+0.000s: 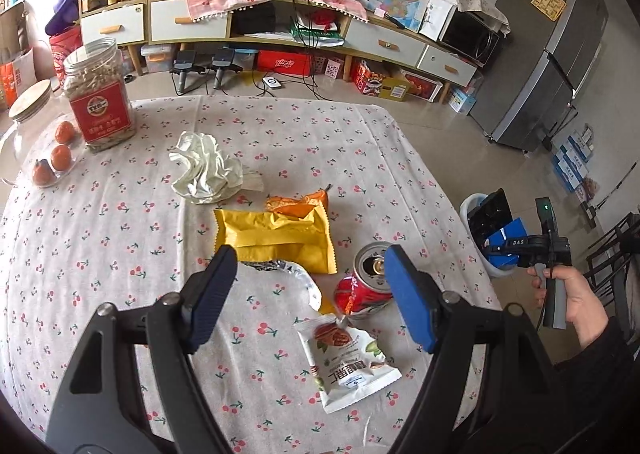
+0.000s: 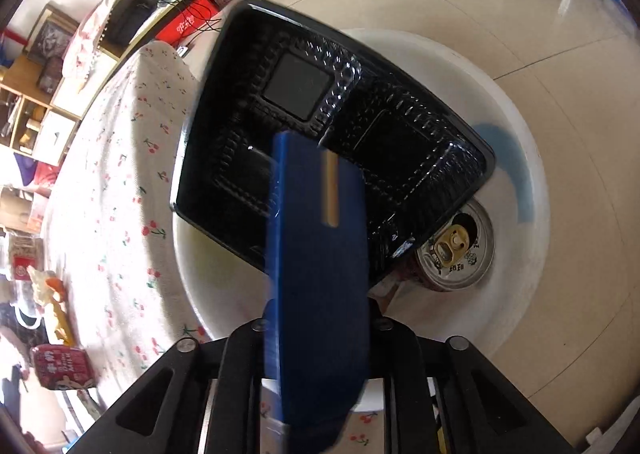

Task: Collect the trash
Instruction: 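Lower the blue bag into the bucket and open the right tool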

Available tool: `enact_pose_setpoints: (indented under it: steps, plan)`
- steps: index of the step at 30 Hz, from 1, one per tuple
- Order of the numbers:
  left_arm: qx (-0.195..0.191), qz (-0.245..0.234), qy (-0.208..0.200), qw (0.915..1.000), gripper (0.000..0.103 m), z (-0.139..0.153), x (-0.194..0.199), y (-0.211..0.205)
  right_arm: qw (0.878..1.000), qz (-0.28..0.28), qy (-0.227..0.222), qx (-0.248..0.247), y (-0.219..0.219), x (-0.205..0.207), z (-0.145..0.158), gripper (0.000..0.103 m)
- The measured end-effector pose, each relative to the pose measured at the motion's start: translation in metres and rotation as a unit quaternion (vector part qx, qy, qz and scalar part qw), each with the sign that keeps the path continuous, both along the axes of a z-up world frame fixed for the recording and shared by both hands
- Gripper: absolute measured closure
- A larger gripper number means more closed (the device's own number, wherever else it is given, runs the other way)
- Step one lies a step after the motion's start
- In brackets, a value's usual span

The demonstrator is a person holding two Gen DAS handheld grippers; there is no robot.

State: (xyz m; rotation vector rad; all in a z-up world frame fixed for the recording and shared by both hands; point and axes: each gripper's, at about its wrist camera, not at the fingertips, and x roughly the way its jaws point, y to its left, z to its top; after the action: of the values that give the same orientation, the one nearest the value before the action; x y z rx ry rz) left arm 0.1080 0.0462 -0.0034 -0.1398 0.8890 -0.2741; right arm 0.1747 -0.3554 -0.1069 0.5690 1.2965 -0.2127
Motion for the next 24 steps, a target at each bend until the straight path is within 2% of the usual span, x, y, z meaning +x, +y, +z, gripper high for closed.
enact_pose_setpoints:
  steps: [1, 2, 3, 10, 16, 17, 19, 20, 21, 24]
  plan:
    - [-0.001, 0.002, 0.001, 1.0000, 0.027, -0.002, 0.000, 0.003, 1.000, -0.004, -0.003, 0.002, -0.001, -0.001, 0.003, 0.069]
    - [-0.003, 0.003, 0.003, 1.0000, 0.027, -0.003, 0.001, 0.004, 1.000, -0.007, -0.006, 0.002, -0.002, -0.001, 0.006, 0.055]
    - [-0.004, 0.005, 0.006, 1.0000, 0.027, -0.005, 0.001, 0.006, 1.000, -0.011, -0.011, -0.002, -0.002, -0.003, 0.011, 0.045]
    - [-0.011, 0.010, 0.015, 0.9998, 0.027, -0.009, -0.001, 0.013, 0.998, -0.009, -0.050, -0.029, -0.002, -0.007, 0.049, 0.045]
    - [-0.018, 0.014, 0.019, 0.9996, 0.027, -0.011, -0.003, 0.018, 0.995, -0.024, -0.078, -0.049, -0.008, -0.019, 0.069, 0.045]
    - [-0.019, 0.014, 0.021, 0.9995, 0.027, -0.011, -0.003, 0.019, 0.995, -0.024, -0.081, -0.050, -0.007, -0.021, 0.071, 0.047]
    - [-0.020, 0.015, 0.023, 0.9994, 0.027, -0.012, -0.002, 0.020, 0.995, -0.020, -0.078, -0.051, -0.008, -0.015, 0.069, 0.062]
    - [-0.021, 0.015, 0.024, 0.9994, 0.027, -0.012, -0.002, 0.020, 0.996, -0.018, -0.075, -0.049, -0.007, -0.015, 0.067, 0.077]
    - [-0.022, 0.016, 0.025, 0.9993, 0.027, -0.012, -0.002, 0.021, 0.996, -0.016, -0.071, -0.045, -0.007, -0.014, 0.064, 0.085]
    - [-0.027, 0.016, 0.029, 0.9991, 0.027, -0.013, -0.001, 0.022, 0.998, -0.007, -0.062, -0.029, -0.005, -0.014, 0.057, 0.089]
